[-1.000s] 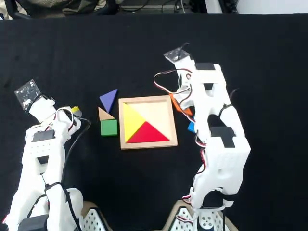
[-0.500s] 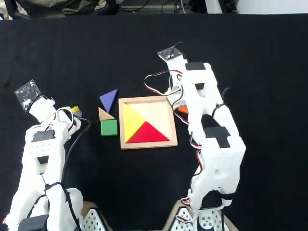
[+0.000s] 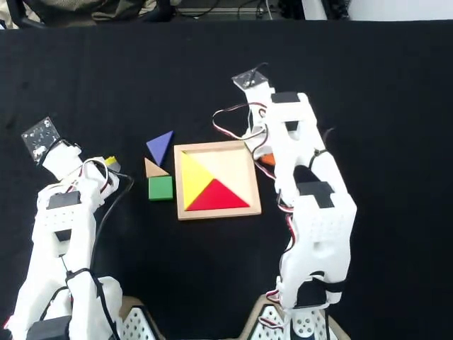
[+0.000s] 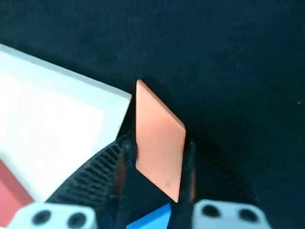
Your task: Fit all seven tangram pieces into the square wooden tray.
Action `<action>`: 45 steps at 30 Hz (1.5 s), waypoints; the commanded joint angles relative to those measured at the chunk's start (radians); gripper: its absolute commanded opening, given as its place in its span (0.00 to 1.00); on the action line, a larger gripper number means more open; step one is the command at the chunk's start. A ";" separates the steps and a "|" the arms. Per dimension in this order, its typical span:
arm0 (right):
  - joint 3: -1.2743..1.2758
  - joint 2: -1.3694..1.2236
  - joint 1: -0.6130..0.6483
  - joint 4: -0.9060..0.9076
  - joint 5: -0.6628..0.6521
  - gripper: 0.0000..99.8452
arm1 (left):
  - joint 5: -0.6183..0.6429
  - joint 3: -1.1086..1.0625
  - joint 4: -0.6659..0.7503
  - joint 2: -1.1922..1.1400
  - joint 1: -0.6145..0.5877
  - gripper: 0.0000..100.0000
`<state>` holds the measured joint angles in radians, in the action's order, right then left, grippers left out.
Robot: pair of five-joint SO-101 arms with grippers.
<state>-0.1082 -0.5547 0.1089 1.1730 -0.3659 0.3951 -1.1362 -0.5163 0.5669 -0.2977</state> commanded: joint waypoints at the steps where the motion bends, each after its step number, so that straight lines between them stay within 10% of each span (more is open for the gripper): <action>1: -0.050 0.004 0.000 -0.017 0.008 0.01 | 0.002 0.010 0.017 0.003 0.010 0.23; 14: 0.074 0.377 0.014 0.153 0.120 0.01 | 0.002 0.012 0.017 0.003 0.012 0.23; 25: 0.506 0.641 0.173 -0.074 0.519 0.01 | 0.002 0.007 0.014 0.005 0.010 0.23; 45: 0.610 0.486 0.238 -0.221 0.543 0.01 | 0.002 0.007 0.015 0.005 0.012 0.23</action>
<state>0.5086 -0.0744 0.3330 0.9782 0.1573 0.3951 -1.1362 -0.5163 0.5669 -0.2977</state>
